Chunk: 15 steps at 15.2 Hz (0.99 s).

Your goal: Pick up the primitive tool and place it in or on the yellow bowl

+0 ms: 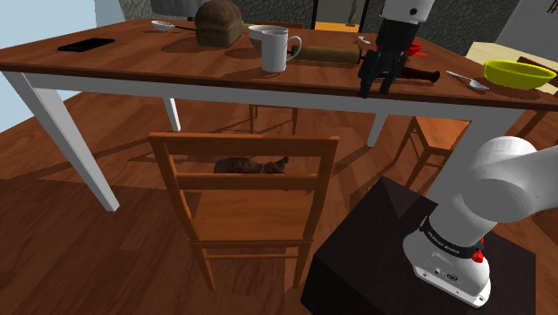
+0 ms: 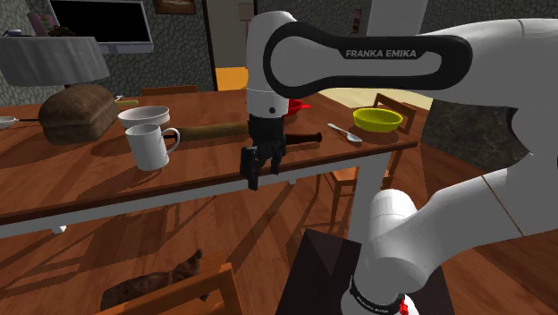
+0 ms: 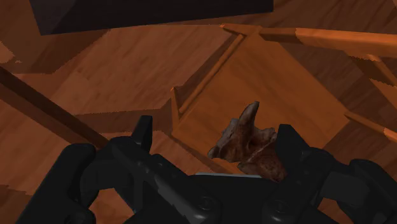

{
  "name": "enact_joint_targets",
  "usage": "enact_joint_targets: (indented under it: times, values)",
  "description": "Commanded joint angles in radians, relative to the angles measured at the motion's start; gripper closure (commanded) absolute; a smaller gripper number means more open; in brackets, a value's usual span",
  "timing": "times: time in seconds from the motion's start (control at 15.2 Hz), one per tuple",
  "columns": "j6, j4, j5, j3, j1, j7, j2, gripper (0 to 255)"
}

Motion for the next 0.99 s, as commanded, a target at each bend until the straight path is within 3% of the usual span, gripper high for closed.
enact_joint_targets:
  times: [0.0,0.46,0.92]
  values:
    - [0.000,0.000,0.000,0.000,0.000,0.000,0.000,0]
    - [-0.098,0.073,-0.148,-0.215,0.035,-0.398,-0.008,0]
    - [-0.159,0.244,-0.269,-0.428,0.109,-0.805,0.096,0]
